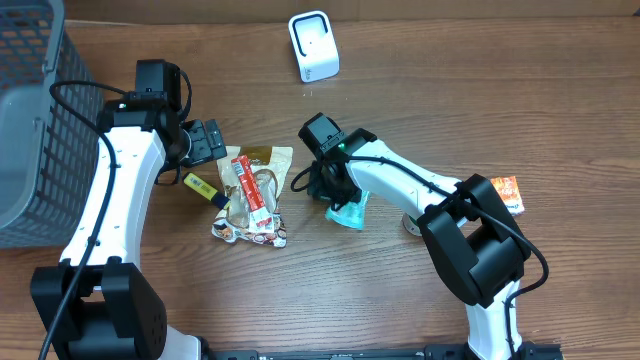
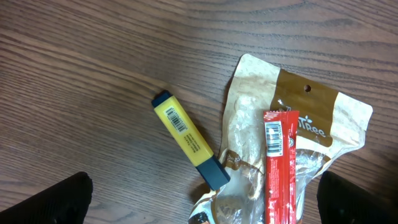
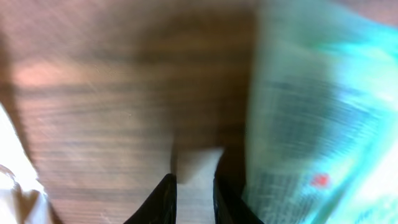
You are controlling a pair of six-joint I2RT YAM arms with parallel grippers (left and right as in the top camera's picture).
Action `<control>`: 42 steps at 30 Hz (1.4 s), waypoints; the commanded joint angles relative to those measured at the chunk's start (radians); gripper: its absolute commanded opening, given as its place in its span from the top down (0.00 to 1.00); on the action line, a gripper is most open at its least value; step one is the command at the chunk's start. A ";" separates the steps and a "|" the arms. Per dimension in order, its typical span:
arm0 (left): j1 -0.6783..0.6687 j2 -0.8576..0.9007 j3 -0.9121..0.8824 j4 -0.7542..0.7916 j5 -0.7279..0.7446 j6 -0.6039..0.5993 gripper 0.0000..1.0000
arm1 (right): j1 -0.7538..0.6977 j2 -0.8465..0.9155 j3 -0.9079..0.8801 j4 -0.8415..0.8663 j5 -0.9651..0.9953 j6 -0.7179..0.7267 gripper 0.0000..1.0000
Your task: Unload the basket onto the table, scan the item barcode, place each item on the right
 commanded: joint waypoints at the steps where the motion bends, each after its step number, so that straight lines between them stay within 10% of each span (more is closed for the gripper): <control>1: 0.003 -0.013 0.011 0.001 -0.005 0.023 0.00 | 0.002 -0.033 0.059 -0.087 -0.044 -0.027 0.78; 19: 0.003 -0.013 0.011 0.001 -0.005 0.023 0.00 | -0.149 -0.041 0.279 -0.430 0.100 -0.214 0.55; 36: 0.003 -0.013 0.011 0.001 -0.005 0.023 0.00 | -0.190 -0.040 -0.002 -0.175 -0.030 -0.319 0.49; 42: 0.003 -0.013 0.011 0.001 -0.005 0.023 0.00 | -0.190 -0.040 -0.063 -0.087 -0.106 -0.319 0.61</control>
